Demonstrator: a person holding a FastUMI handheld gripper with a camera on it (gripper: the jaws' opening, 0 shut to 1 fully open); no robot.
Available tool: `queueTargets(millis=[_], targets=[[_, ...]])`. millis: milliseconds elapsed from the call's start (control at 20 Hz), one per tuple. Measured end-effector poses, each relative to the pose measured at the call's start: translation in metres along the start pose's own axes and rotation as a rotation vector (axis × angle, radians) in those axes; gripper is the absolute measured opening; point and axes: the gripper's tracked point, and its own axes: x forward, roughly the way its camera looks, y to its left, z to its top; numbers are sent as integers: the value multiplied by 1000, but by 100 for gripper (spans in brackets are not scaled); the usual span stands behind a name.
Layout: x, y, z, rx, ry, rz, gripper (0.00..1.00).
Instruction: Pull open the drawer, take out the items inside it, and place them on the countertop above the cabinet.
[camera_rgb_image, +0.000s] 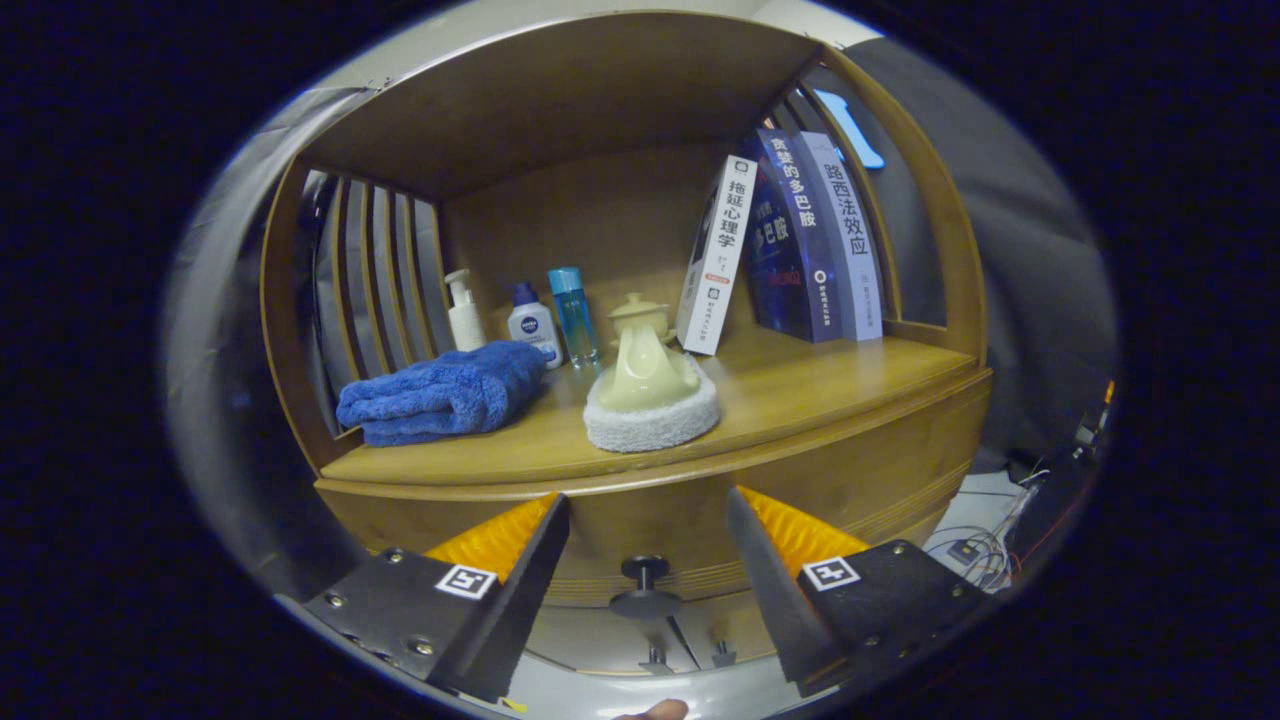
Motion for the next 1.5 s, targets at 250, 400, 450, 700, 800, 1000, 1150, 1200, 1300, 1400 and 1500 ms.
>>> queueTargets(millis=[250, 400, 450, 700, 800, 1000, 1150, 1200, 1300, 1400, 1500], targets=[[-1, -5, 1, 10, 5, 2, 93], [-1, -5, 1, 4, 12, 1, 91], [-1, -5, 0, 8, 13, 1, 91], [-1, -4, -9, -60, 82, -20, 93], [-9, 2, -11, -88, 122, -13, 95], [-39, 8, 23, -87, 102, -35, 96], [-72, 13, 76, -99, -3, -53, 95], [-84, 13, 96, -112, -42, -65, 96], [-109, 13, 130, -145, -107, -88, 96], [-136, 14, 160, -177, -165, -107, 95], [-165, 16, 186, -205, -219, -133, 95]])
